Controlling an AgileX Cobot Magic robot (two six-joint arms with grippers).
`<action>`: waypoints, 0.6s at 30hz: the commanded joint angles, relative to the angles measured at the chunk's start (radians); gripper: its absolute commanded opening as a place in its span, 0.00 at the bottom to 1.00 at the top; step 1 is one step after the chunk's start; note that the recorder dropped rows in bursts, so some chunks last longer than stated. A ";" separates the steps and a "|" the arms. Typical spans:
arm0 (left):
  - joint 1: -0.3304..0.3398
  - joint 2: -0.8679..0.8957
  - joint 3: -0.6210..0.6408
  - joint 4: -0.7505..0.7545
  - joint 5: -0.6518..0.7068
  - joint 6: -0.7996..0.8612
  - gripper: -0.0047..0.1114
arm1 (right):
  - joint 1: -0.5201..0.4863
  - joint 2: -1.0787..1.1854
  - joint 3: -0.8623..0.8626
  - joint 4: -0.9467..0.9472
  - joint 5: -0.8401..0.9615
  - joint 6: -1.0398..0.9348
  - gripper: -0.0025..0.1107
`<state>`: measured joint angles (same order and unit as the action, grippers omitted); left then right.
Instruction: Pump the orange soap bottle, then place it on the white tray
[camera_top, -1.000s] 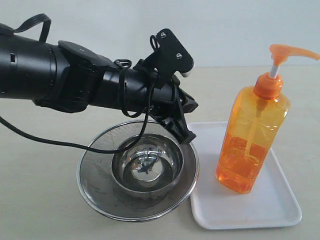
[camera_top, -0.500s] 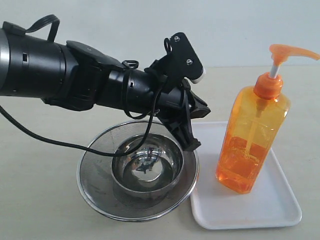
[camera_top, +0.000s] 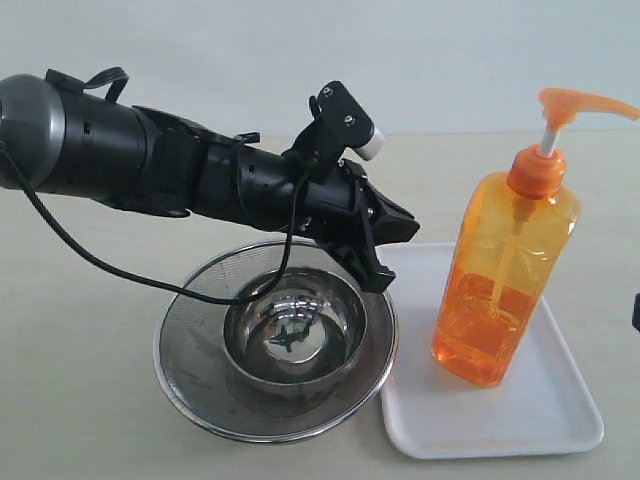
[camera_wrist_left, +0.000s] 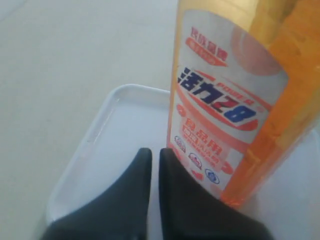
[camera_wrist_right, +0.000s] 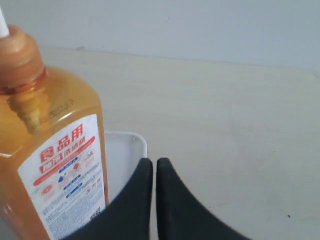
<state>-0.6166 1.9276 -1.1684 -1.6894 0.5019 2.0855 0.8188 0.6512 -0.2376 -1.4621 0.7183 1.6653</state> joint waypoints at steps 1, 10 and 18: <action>0.001 -0.002 -0.007 -0.026 0.049 0.046 0.08 | -0.001 0.000 0.005 -0.085 0.029 0.062 0.02; 0.001 -0.002 -0.007 -0.026 0.122 0.046 0.08 | -0.001 0.166 0.005 -0.183 -0.120 0.194 0.02; 0.001 -0.002 -0.007 -0.026 0.118 0.046 0.08 | -0.001 0.378 -0.002 -0.282 0.039 0.407 0.02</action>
<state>-0.6166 1.9283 -1.1684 -1.7024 0.6103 2.1243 0.8188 0.9783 -0.2376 -1.7214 0.6962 2.0240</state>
